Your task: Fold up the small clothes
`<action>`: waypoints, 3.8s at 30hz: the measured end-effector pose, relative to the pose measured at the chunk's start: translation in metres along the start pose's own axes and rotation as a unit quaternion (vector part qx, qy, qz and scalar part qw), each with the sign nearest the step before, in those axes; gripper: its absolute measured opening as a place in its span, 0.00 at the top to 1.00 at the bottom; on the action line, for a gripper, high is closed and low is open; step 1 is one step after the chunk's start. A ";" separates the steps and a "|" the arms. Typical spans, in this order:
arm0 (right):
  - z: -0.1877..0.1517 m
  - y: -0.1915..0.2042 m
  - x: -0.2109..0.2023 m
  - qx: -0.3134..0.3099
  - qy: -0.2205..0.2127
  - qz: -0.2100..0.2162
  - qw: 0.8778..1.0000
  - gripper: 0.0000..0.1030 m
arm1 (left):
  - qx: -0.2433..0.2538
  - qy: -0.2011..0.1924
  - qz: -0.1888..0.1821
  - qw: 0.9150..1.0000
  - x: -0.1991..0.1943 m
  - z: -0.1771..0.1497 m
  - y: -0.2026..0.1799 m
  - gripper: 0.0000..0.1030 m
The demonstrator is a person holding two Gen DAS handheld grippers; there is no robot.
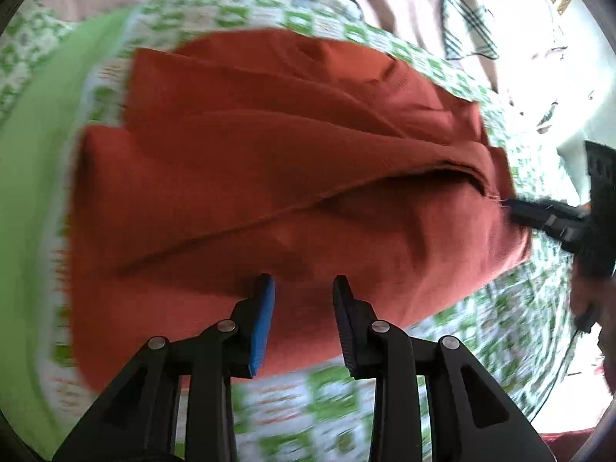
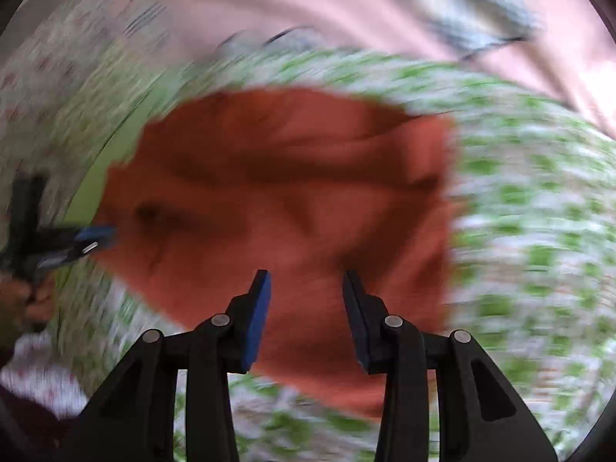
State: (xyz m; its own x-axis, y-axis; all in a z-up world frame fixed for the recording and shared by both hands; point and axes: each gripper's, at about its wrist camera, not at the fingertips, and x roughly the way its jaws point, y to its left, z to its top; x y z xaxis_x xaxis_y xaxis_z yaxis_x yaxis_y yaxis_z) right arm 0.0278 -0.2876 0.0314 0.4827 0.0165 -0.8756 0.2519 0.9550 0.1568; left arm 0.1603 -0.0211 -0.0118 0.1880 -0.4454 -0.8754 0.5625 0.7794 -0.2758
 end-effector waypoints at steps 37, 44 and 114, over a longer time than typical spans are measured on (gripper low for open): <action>0.065 -0.071 -0.009 0.090 -0.079 -0.102 0.988 0.60 | -0.181 -0.124 0.157 0.963 -0.055 0.066 0.099 0.57; 0.032 -0.044 0.019 0.053 -0.022 -0.071 0.996 0.55 | -0.137 -0.065 0.119 0.981 -0.021 0.018 0.055 0.55; 0.027 -0.010 0.005 0.085 0.010 0.063 0.994 0.42 | -0.044 -0.083 0.026 0.995 0.006 -0.001 -0.095 0.94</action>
State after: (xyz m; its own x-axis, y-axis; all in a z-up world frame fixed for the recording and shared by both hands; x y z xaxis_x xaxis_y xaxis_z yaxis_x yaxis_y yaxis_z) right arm 0.0503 -0.3050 0.0378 0.5024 0.1403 -0.8532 0.3292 0.8814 0.3388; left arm 0.1073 -0.0978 0.0090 0.3500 -0.4645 -0.8135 0.4777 0.8355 -0.2715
